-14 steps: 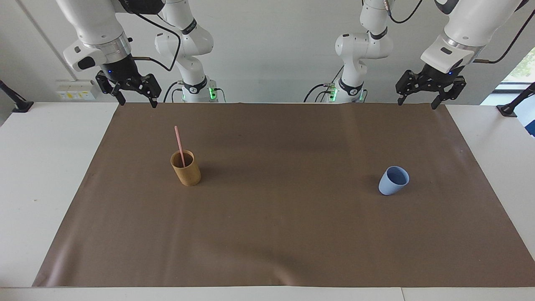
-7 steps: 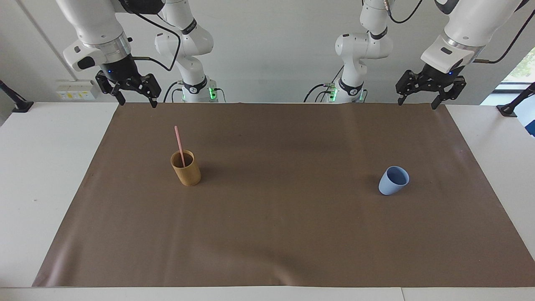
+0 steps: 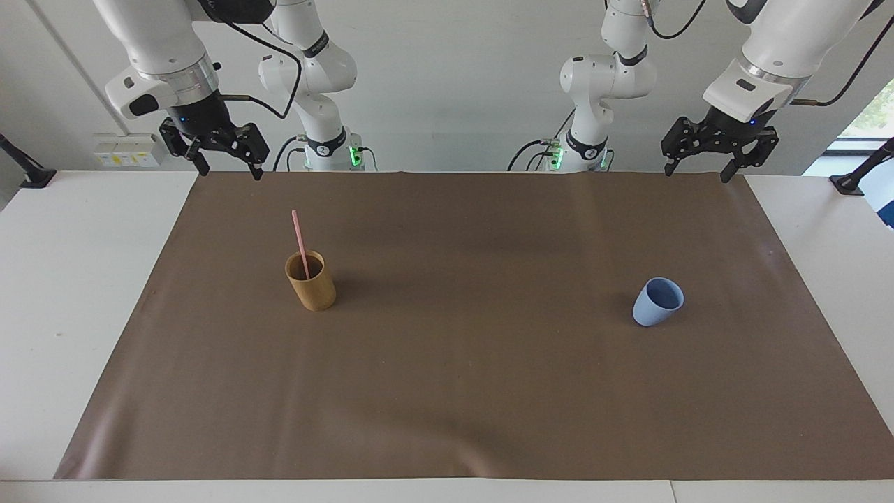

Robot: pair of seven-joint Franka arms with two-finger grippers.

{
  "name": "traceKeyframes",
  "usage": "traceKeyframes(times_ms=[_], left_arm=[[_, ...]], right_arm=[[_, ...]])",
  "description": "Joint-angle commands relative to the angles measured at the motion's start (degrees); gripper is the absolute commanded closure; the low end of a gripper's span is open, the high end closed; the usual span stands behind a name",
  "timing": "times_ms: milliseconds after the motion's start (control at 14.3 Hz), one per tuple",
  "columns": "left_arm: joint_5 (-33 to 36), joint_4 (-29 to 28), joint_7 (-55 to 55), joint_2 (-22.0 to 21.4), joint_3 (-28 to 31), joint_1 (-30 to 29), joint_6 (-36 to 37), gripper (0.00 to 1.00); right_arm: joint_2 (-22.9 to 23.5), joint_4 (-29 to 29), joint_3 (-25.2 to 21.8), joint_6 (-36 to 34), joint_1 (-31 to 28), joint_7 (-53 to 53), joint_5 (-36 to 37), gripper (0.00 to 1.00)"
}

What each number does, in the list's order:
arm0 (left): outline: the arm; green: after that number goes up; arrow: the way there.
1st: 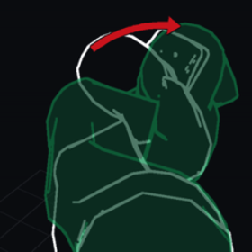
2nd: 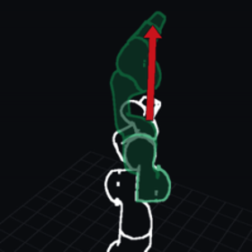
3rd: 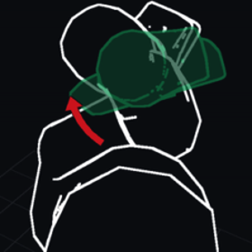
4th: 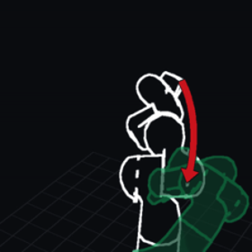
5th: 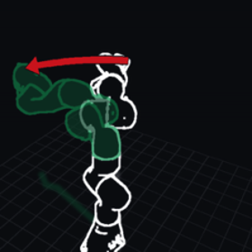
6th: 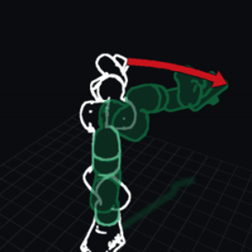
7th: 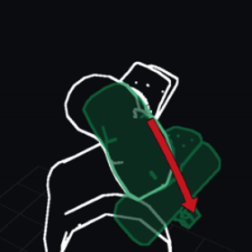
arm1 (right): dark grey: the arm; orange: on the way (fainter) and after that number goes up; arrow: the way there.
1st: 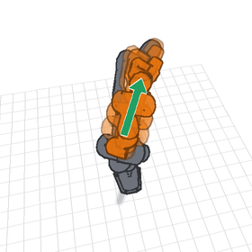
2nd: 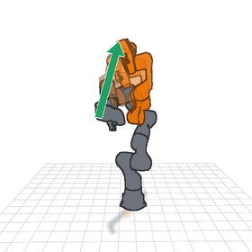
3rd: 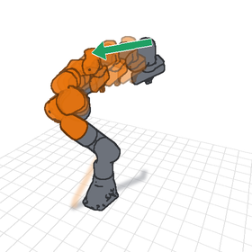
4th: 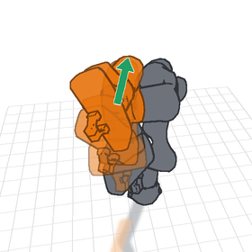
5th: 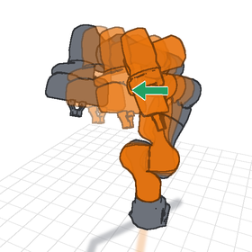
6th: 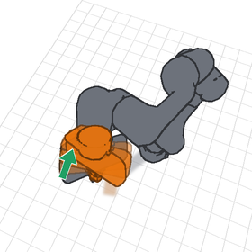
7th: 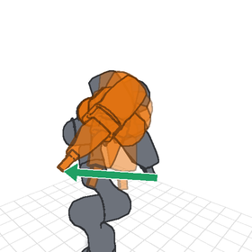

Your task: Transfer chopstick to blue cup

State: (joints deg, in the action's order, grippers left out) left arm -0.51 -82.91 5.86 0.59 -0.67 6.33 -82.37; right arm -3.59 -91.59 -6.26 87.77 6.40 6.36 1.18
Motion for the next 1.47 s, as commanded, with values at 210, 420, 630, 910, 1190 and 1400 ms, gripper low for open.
traceKeyframes(times_ms=[210,420,630,910,1190,1400], left_arm=[[0.4,-1.6,0.6,-1.4,-0.1,-0.3,-1.7,0.00],[0.2,-1.6,3.0,-1.1,0.1,-1.2,-2.7,0.00],[-0.5,-1.6,3.6,-0.9,0.1,-1.8,-4.3,0.00],[-1.6,-1.7,4.9,-0.2,0.1,-3.7,-5.8,0.00],[-1.6,-3.3,8.7,1.6,0.1,-6.0,-9.4,0.00],[-1.6,-8.5,11.2,1.6,0.1,-7.8,-16.0,0.00]], right_arm=[[-1.9,-2.1,0.1,-0.1,-0.7,-1.2,-0.5,0.00],[-1.9,-2.2,0.0,-0.2,-0.6,-1.2,-0.5,0.00],[-1.9,-2.2,0.0,-0.2,-0.6,-1.2,-0.7,0.00],[-1.9,-2.2,0.0,-0.1,-0.6,-1.2,-0.8,0.00],[-1.9,-2.2,0.0,-0.2,-0.7,-1.2,-0.8,0.00],[-1.9,-2.2,0.0,-0.1,-0.6,-1.2,-0.8,0.00]])
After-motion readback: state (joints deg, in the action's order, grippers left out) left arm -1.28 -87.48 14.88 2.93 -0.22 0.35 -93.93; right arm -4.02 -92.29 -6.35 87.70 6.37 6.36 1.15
